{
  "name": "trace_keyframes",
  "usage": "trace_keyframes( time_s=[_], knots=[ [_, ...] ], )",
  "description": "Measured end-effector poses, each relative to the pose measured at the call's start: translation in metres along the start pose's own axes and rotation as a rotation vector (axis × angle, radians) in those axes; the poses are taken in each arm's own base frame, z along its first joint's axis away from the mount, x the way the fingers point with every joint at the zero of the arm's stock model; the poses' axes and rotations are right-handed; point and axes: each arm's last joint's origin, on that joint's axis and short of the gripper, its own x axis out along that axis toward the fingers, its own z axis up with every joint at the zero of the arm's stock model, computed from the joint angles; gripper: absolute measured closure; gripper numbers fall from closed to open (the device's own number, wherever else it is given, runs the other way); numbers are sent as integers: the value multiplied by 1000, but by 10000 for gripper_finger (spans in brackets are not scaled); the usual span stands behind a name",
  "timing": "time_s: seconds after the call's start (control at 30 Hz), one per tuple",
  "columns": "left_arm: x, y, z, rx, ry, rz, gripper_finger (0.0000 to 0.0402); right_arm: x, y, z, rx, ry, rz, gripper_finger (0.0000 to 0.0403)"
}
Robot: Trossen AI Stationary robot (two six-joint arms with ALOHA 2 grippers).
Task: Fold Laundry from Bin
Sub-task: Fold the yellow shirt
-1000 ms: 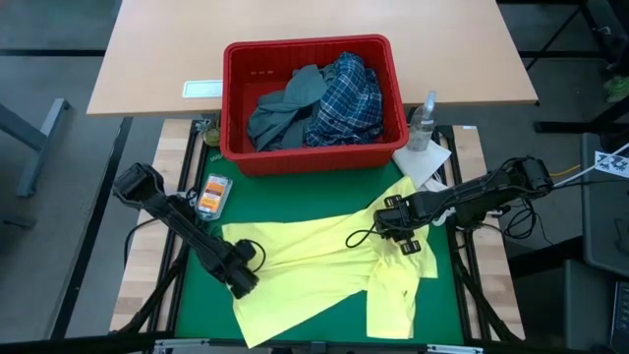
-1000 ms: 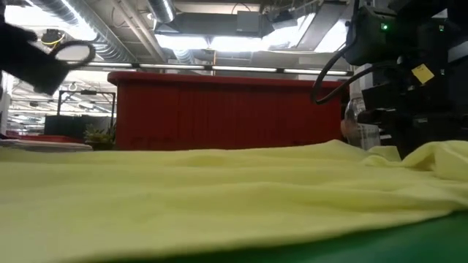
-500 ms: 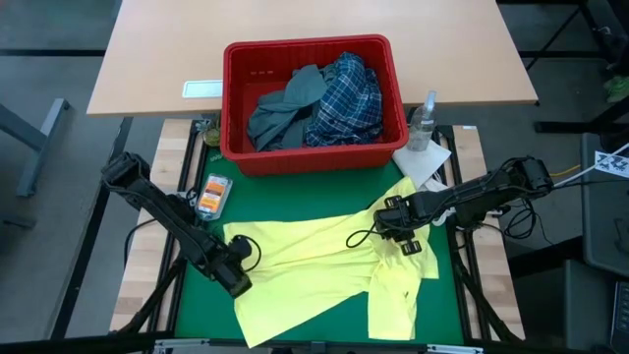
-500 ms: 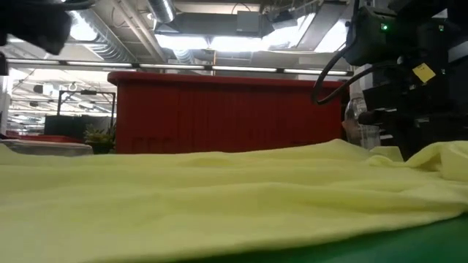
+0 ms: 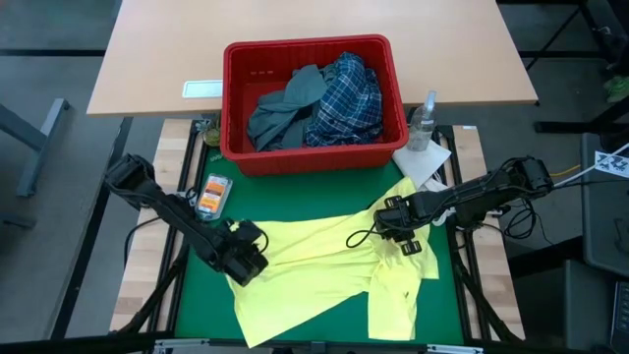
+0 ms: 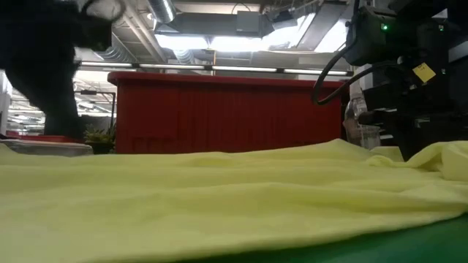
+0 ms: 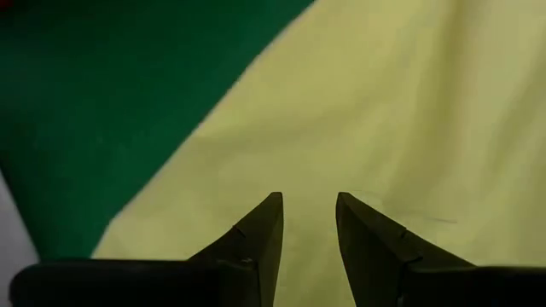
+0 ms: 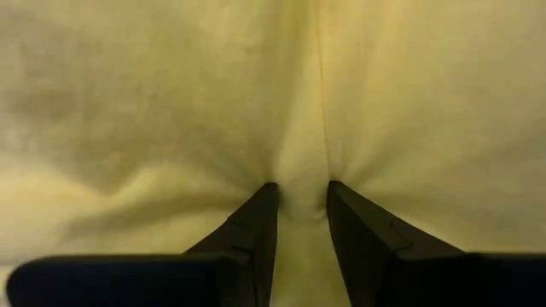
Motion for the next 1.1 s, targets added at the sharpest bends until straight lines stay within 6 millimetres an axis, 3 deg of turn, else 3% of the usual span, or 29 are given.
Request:
trace_keyframes(
  time_s=[0.47, 0.8, 1.1],
  knots=[
    [53, 39, 6, -80, 95, 217, 296, 0, 0, 0, -1, 1, -3, 294],
    [67, 56, 12, -90, 98, 286, 296, 0, 1, -1, 56, 10, 40, 292],
    [73, 63, 22, -100, 96, 322, 296, 0, 2, -3, 60, 27, 42, 202]
  ],
)
